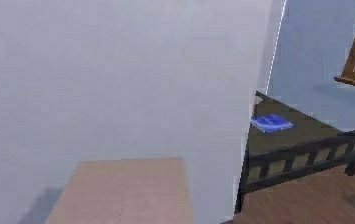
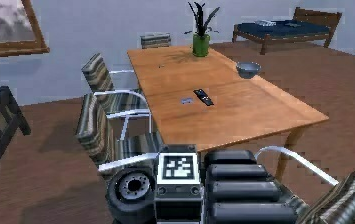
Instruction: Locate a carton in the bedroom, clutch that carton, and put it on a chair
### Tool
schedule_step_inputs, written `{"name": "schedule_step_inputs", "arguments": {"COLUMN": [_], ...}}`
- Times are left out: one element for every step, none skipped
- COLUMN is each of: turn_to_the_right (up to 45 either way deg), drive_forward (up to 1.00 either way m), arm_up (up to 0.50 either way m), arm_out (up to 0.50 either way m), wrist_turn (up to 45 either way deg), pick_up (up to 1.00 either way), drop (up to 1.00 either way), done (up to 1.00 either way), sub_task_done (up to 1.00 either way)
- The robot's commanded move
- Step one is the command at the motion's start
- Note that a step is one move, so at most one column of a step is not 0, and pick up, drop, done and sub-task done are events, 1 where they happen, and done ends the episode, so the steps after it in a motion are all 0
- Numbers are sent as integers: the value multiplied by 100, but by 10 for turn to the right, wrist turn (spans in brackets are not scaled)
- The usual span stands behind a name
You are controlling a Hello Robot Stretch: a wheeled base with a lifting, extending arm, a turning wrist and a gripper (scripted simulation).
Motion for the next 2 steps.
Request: {"name": "schedule_step_inputs", "arguments": {"turn_to_the_right": [-450, -450], "drive_forward": [0, 0], "arm_up": [0, 0], "arm_out": [0, 0], "wrist_turn": [0, 0], "pick_up": [0, 0], "drop": [0, 0], "done": [0, 0], "sub_task_done": [0, 0]}}
